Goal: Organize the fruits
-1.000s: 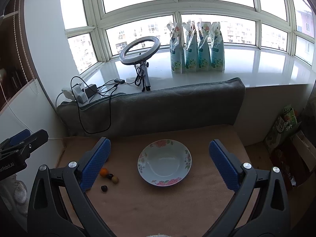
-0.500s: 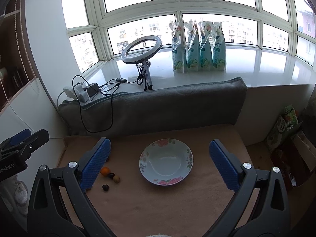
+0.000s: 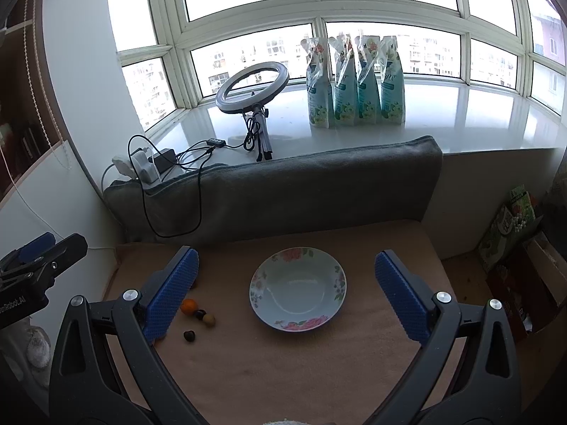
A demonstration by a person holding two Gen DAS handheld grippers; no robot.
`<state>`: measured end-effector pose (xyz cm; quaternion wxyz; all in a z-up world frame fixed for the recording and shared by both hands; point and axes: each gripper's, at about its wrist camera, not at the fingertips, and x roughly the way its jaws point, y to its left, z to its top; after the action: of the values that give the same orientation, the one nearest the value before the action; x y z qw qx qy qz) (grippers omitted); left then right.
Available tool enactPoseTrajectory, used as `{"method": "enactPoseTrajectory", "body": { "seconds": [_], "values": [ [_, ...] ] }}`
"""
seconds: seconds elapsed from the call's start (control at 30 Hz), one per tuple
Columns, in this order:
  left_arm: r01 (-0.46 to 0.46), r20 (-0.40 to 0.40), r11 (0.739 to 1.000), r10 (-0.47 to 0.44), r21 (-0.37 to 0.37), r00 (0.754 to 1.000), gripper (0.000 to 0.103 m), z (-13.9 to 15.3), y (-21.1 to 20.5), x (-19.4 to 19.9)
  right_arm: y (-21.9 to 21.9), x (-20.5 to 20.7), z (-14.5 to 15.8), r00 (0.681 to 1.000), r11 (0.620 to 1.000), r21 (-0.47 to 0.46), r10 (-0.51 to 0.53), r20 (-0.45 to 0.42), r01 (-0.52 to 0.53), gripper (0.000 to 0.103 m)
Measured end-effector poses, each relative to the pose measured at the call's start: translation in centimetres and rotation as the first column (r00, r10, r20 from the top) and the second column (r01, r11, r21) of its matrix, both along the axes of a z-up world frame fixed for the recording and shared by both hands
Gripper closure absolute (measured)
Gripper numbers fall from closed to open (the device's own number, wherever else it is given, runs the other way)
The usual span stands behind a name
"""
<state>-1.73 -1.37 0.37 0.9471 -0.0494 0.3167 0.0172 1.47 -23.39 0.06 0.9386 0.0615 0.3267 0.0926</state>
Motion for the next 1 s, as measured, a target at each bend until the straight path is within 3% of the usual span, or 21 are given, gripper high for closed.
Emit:
{"method": "enactPoseTrajectory", "body": {
  "seconds": [1.0],
  "values": [
    [-0.028, -0.045, 0.999, 0.027, -0.03, 0.999, 0.001, -1.1, 1.2, 0.3, 1.0, 1.0, -1.2, 0.997, 0.999, 0.008, 0.033, -0.064, -0.033, 0.001]
  ]
}}
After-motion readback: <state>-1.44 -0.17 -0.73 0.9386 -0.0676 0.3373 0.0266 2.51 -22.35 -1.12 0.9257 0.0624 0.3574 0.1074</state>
